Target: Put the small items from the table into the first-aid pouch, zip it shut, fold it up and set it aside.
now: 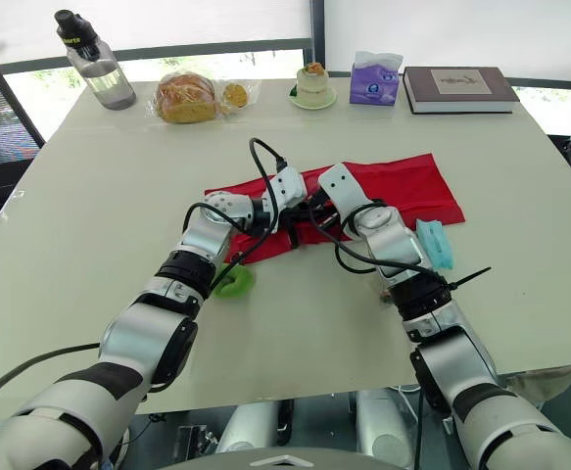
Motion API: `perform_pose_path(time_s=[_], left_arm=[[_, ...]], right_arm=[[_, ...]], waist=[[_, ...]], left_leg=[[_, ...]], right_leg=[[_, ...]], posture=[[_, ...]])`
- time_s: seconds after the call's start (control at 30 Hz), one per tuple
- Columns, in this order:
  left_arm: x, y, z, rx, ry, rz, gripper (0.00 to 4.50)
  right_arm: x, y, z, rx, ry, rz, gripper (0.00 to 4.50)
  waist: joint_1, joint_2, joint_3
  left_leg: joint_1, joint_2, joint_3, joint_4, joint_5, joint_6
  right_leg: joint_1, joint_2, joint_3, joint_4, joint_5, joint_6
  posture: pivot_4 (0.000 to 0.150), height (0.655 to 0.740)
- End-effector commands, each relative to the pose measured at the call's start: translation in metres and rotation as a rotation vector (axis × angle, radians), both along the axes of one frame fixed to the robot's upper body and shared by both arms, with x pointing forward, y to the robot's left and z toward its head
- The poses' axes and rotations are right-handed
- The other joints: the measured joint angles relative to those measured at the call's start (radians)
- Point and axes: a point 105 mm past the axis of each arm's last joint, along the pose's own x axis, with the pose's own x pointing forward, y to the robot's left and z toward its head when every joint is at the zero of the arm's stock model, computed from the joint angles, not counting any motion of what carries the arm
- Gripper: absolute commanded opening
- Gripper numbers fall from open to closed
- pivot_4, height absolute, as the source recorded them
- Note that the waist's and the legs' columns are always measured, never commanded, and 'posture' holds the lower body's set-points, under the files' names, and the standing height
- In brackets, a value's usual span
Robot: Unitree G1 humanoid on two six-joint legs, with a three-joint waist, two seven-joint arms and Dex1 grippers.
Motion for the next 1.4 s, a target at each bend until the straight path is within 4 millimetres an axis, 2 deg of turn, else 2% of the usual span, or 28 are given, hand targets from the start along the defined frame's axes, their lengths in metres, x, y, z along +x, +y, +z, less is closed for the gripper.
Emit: perform_pose_path(time_s=[0.03, 0.13, 0.17, 0.2, 0.23, 0.43, 0.57, 0.63, 0.77, 0.9, 1.0, 1.03, 1.1, 1.17, 1.2, 1.23, 1.27, 1.4], left_arm=[[-0.007, -0.009, 0.004, 0.007, -0.031, -0.060, 0.00], [-0.005, -0.007, 0.003, 0.008, -0.030, -0.052, 0.00], [-0.005, -0.006, 0.004, 0.009, -0.030, -0.047, 0.00], [-0.004, -0.005, 0.004, 0.009, -0.030, -0.042, 0.00], [-0.003, -0.003, 0.003, 0.009, -0.029, -0.037, 0.00], [0.003, 0.002, 0.007, 0.003, -0.031, -0.003, 0.00], [0.007, 0.004, 0.010, -0.003, -0.039, 0.019, 0.00], [0.006, 0.003, 0.009, -0.004, -0.038, 0.018, 0.00], [0.006, 0.003, 0.009, -0.008, -0.031, 0.015, 0.00], [0.006, 0.002, 0.009, -0.012, -0.026, 0.015, 0.00], [0.006, 0.002, 0.008, -0.012, -0.024, 0.015, 0.00], [0.006, 0.002, 0.008, -0.012, -0.024, 0.014, 0.00], [0.006, 0.002, 0.008, -0.012, -0.021, 0.011, 0.00], [0.006, 0.001, 0.007, -0.011, -0.017, 0.004, 0.00], [0.006, 0.001, 0.007, -0.012, -0.016, 0.001, 0.00], [0.005, 0.001, 0.008, -0.012, -0.016, -0.003, 0.00], [0.005, 0.001, 0.008, -0.012, -0.017, -0.006, 0.00], [0.007, 0.003, 0.009, 0.002, -0.027, -0.007, 0.00]], right_arm=[[0.006, 0.004, 0.026, 0.055, -0.099, -0.008, 0.14], [0.005, -0.002, 0.023, 0.046, -0.100, -0.008, 0.14], [0.004, -0.004, 0.022, 0.036, -0.103, -0.007, 0.66], [0.004, -0.007, 0.021, 0.024, -0.107, -0.011, 0.96], [0.002, -0.010, 0.019, 0.022, -0.104, -0.006, 1.79], [-0.017, -0.022, 0.015, 0.040, -0.068, 0.039, 1.79], [-0.038, -0.026, 0.014, 0.089, -0.013, 0.091, 1.79], [-0.047, -0.028, 0.018, 0.116, -0.014, 0.114, 1.79], [-0.080, -0.038, 0.040, 0.207, -0.074, 0.206, 1.79], [-0.110, -0.062, 0.055, 0.256, -0.150, 0.266, 1.79], [-0.130, -0.089, 0.059, 0.268, -0.181, 0.266, 1.79], [-0.135, -0.096, 0.059, 0.265, -0.189, 0.262, 2.29], [-0.152, -0.122, 0.057, 0.250, -0.181, 0.232, 2.77], [-0.162, -0.150, 0.054, 0.202, -0.167, 0.164, 3.89], [-0.166, -0.160, 0.053, 0.177, -0.159, 0.141, 4.26], [-0.173, -0.174, 0.055, 0.161, -0.155, 0.119, 4.44], [-0.180, -0.185, 0.058, 0.154, -0.151, 0.105, 4.44], [-0.206, -0.206, 0.067, 0.177, -0.108, 0.096, 4.44]], waist=[[0.000, 0.000, 0.000], [0.000, 0.000, 0.000], [0.000, 0.000, 0.000], [0.000, 0.000, 0.000], [0.000, 0.000, 0.000], [0.000, 0.000, 0.000], [0.000, 0.000, 0.000], [0.000, 0.000, 0.000], [0.004, 0.000, 0.000], [0.005, 0.000, 0.000], [0.007, 0.000, 0.000], [0.007, 0.000, 0.000], [0.006, 0.000, 0.000], [0.008, 0.000, 0.000], [0.009, 0.000, 0.000], [0.009, 0.000, 0.000], [0.009, 0.001, 0.000], [0.006, 0.000, 0.000]], left_leg=[[0.000, 0.000, 0.000, 0.000, 0.000, 0.000], [0.000, 0.000, 0.000, 0.000, 0.000, 0.000], [0.000, 0.000, 0.000, 0.000, 0.000, 0.000], [0.000, 0.000, 0.000, 0.000, 0.000, 0.000], [0.000, 0.000, 0.000, 0.000, 0.000, 0.000], [0.000, 0.000, 0.000, 0.000, 0.000, 0.000], [0.000, 0.000, -0.001, 0.000, 0.000, 0.000], [0.000, 0.000, -0.001, 0.000, 0.000, 0.000], [0.000, 0.000, -0.001, 0.000, 0.000, 0.000], [-0.001, 0.000, -0.001, 0.001, 0.000, 0.000], [-0.001, 0.000, -0.001, 0.001, 0.000, 0.000], [-0.001, 0.000, -0.001, 0.001, 0.000, 0.000], [0.000, 0.000, -0.001, 0.001, 0.000, 0.000], [0.000, 0.000, -0.001, 0.001, 0.000, 0.000], [0.000, 0.000, -0.001, 0.001, 0.000, 0.000], [0.000, 0.000, -0.001, 0.001, 0.000, 0.000], [0.000, 0.000, 0.000, 0.001, 0.000, 0.000], [0.002, 0.000, 0.000, 0.000, 0.000, 0.000]], right_leg=[[0.000, 0.000, 0.000, 0.000, 0.000, 0.000], [0.000, 0.000, 0.000, 0.000, 0.000, 0.000], [0.000, 0.000, 0.000, 0.000, 0.000, 0.000], [0.000, 0.000, 0.000, 0.000, 0.000, 0.000], [0.000, 0.000, 0.000, 0.000, 0.000, 0.000], [0.000, 0.000, 0.000, 0.000, 0.000, 0.000], [0.000, 0.000, 0.000, 0.000, 0.000, 0.000], [0.000, 0.000, 0.000, 0.000, 0.000, 0.000], [0.000, 0.000, 0.000, 0.000, 0.000, 0.000], [0.000, 0.000, 0.000, -0.001, 0.000, 0.000], [0.001, 0.000, -0.001, -0.001, 0.000, 0.000], [0.001, 0.000, -0.001, -0.001, 0.000, 0.000], [0.001, 0.000, -0.001, -0.001, 0.000, 0.000], [0.001, 0.000, 0.000, -0.001, 0.000, 0.000], [0.001, 0.000, 0.000, -0.001, 0.000, 0.000], [0.002, 0.000, 0.000, -0.001, 0.000, 0.000], [0.002, 0.000, 0.000, -0.001, 0.000, 0.000], [0.002, 0.000, 0.001, -0.001, -0.001, 0.001]], posture=[[0.150, 0.7400], [0.150, 0.7400], [0.150, 0.7400], [0.150, 0.7400], [0.150, 0.7400], [0.150, 0.7400], [0.150, 0.7400], [0.150, 0.7400], [0.150, 0.7400], [0.150, 0.7400], [0.150, 0.7400], [0.150, 0.7400], [0.150, 0.7400], [0.150, 0.7400], [0.150, 0.7400], [0.150, 0.7400], [0.150, 0.7400], [0.150, 0.7400]])
